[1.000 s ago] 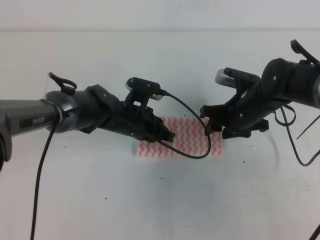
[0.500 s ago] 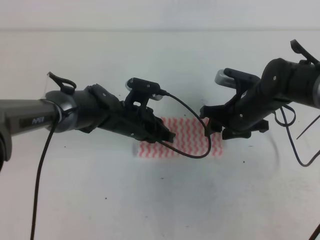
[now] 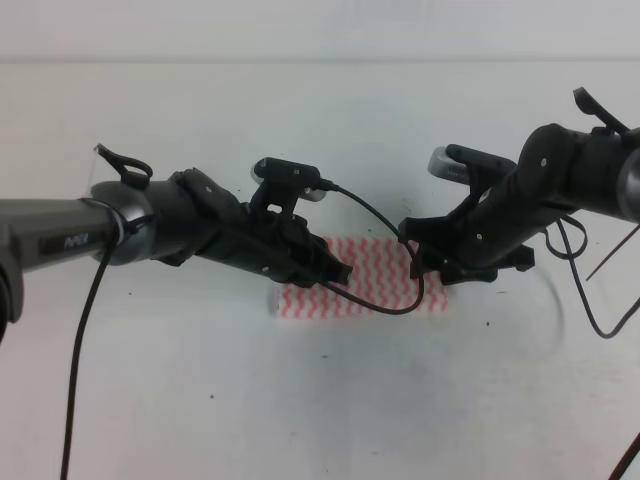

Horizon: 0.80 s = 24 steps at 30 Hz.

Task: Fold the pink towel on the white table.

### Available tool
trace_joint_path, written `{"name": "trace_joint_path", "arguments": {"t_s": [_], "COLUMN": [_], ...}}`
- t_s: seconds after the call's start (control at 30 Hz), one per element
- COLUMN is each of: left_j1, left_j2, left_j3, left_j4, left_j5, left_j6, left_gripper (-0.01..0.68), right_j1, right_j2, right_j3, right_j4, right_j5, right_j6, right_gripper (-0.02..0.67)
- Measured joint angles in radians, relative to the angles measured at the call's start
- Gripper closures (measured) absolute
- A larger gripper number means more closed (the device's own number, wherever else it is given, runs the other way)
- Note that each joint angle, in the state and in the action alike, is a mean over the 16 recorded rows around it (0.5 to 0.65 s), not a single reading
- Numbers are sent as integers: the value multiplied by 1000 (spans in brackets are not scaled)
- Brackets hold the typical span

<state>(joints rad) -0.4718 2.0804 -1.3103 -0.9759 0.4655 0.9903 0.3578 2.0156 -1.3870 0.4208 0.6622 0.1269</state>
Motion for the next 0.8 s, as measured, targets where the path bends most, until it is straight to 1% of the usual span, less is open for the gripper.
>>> {"name": "trace_joint_path", "arguments": {"t_s": [0.2, 0.43, 0.67, 0.8], "left_j1": [0, 0, 0, 0], "left_j2": [0, 2, 2, 2], "left_j3": [0, 2, 2, 2], "left_j4": [1, 5, 4, 4], "left_j5": [5, 14, 16, 16], "left_j6": [0, 1, 1, 1], "left_gripper": [677, 677, 677, 677], "right_j1": [0, 1, 1, 1], "right_j2": [4, 12, 19, 24], "right_j3": [-1, -3, -5, -6], "right_j4": [3, 7, 6, 4], "right_j5": [-8, -13, -12, -12], "right_j6": [-1, -1, -1, 0], "right_gripper": [333, 354, 401, 450]}}
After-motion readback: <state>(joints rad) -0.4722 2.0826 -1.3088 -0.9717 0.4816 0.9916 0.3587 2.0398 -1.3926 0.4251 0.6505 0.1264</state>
